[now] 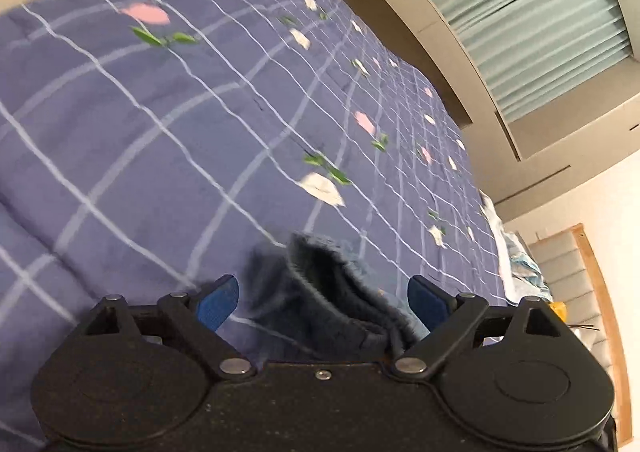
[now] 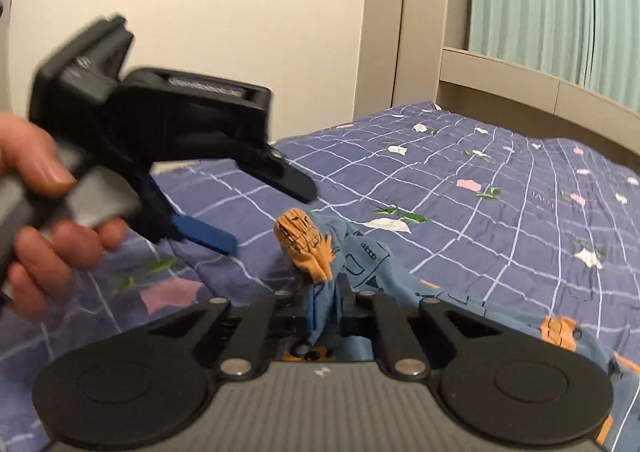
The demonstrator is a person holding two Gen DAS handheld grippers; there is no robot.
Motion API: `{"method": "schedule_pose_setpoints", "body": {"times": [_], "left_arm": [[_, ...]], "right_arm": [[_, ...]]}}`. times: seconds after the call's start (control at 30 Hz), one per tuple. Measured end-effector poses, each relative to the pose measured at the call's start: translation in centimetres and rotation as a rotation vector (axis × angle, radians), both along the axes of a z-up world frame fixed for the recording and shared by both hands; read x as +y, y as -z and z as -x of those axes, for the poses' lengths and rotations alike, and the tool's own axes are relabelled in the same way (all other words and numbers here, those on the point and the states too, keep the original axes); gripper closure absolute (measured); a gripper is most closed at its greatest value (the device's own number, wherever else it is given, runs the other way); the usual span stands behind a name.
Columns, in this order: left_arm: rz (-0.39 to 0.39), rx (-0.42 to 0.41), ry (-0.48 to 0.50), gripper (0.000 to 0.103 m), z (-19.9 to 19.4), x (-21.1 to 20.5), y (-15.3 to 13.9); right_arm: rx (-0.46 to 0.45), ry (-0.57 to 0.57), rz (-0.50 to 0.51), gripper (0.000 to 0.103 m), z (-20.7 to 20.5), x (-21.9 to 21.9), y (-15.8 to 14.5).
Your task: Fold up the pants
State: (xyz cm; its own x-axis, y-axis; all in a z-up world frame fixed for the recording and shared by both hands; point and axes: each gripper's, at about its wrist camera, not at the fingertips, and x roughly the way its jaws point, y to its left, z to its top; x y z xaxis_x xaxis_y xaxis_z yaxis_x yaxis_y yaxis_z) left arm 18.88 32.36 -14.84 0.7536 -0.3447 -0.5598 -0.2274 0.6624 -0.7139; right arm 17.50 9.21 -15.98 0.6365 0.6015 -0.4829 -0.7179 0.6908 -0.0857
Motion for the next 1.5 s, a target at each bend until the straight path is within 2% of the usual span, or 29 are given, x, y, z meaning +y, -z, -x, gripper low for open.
{"method": "schedule_pose_setpoints", "body": {"times": [0.03,0.1,0.17,0.2,0.37,0.47,0.53,0.6,0.7,0.8,0.87,0.9,1.07,1.27,1.33,1.5], "left_arm": [[-0.011,0.004,0.010,0.014,-0.4,-0.5,0.0],[-0.048,0.019,0.039,0.026,-1.1,-1.5,0.1],[-0.088,0.045,0.074,0.045,-1.8,-2.5,0.3],[-0.101,0.052,0.090,0.050,-2.1,-2.9,0.4],[-0.158,0.063,0.111,0.060,-2.6,-3.8,0.4],[-0.172,0.069,0.117,0.067,-2.6,-3.7,0.5],[-0.174,0.071,0.120,0.071,-2.6,-3.6,0.4],[-0.170,0.065,0.127,0.075,-2.5,-3.5,0.2],[-0.163,0.054,0.147,0.079,-2.5,-3.4,-0.2],[-0.128,0.044,0.162,0.081,-2.6,-3.3,-0.4],[-0.118,0.041,0.165,0.081,-2.7,-3.4,-0.7],[-0.119,0.041,0.165,0.081,-2.7,-3.6,-0.9],[-0.135,-0.010,0.205,0.081,-3.3,-6.0,-3.4],[-0.190,-0.058,0.293,0.081,-4.6,-11.6,-7.1],[-0.204,-0.073,0.335,0.081,-5.0,-14.0,-7.9],[-0.228,-0.094,0.435,0.081,-5.9,-20.5,-9.4]], "right_arm": [[-0.002,-0.003,0.007,0.092,-0.1,-0.1,0.0],[-0.011,-0.017,0.024,0.092,-0.1,-0.1,0.1],[-0.008,-0.020,0.034,0.092,-0.1,0.0,0.3],[-0.004,-0.021,0.035,0.092,-0.1,0.1,0.4],[0.007,-0.022,0.056,0.091,0.0,0.4,0.8],[0.012,-0.021,0.071,0.079,0.5,0.5,0.9],[0.013,-0.026,0.071,0.066,0.8,0.7,1.0],[0.007,-0.027,0.070,0.058,1.1,0.9,1.0],[0.006,-0.023,0.066,0.055,1.4,1.4,1.2],[-0.003,-0.015,0.062,0.056,1.4,1.9,1.3],[0.005,0.003,0.059,0.073,1.3,2.0,1.4],[0.018,0.020,0.051,0.089,1.3,1.9,1.3],[0.079,0.083,-0.082,0.093,1.2,-0.6,-0.3],[0.276,0.194,-0.418,0.093,-0.3,-6.7,-2.3],[0.295,0.238,-0.496,0.093,-0.1,-9.1,-2.7],[0.293,0.334,-0.607,0.093,0.5,-14.8,-3.3]]}}
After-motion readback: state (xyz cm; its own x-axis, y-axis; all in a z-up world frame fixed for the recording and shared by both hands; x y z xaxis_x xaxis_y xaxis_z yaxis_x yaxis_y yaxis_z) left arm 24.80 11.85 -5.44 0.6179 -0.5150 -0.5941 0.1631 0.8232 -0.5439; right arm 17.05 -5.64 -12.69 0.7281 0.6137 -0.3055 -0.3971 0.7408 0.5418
